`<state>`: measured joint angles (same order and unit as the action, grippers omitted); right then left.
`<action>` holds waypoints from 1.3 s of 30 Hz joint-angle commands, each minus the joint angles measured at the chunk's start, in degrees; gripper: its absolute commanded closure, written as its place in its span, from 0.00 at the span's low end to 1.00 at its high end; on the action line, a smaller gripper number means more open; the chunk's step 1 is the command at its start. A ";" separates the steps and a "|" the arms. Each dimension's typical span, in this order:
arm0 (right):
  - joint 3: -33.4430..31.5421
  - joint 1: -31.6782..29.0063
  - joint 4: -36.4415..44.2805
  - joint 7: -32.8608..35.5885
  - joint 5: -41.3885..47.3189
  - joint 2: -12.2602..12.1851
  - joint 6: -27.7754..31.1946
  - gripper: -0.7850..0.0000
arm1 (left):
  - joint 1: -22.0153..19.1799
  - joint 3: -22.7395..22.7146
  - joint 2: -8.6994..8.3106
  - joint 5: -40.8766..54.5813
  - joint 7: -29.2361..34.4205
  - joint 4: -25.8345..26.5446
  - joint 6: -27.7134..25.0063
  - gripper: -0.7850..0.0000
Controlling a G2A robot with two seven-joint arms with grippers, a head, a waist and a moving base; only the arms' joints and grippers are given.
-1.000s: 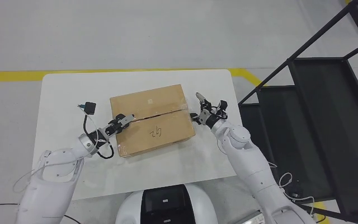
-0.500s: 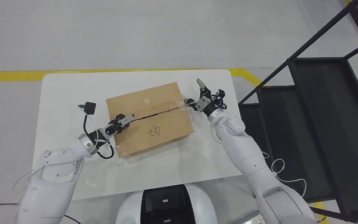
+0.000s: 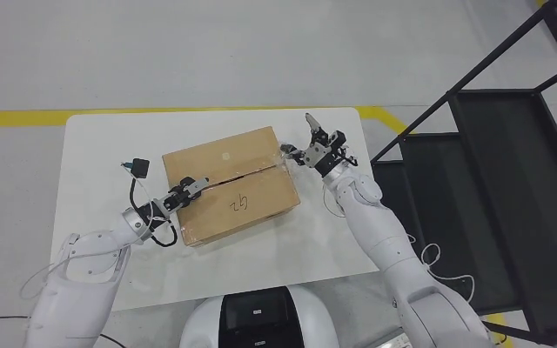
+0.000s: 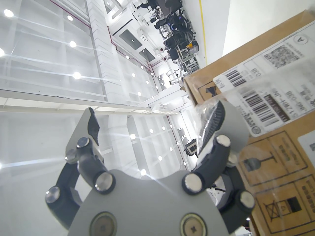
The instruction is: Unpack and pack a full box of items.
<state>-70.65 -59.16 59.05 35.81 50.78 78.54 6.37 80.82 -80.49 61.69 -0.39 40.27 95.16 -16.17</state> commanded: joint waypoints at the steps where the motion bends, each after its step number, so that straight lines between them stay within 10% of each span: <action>1: 0.22 -0.49 1.52 0.58 -0.43 0.04 0.43 0.00 | 0.00 0.00 0.00 0.00 0.00 0.00 0.00 0.00; 39: 8.51 -4.12 12.42 -1.29 -18.13 0.59 -3.04 0.00 | 0.00 0.00 0.00 0.00 0.00 0.00 0.00 0.00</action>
<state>-62.24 -63.07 70.93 34.62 33.14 79.15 3.47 80.82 -80.49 61.69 -0.39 40.27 95.16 -16.17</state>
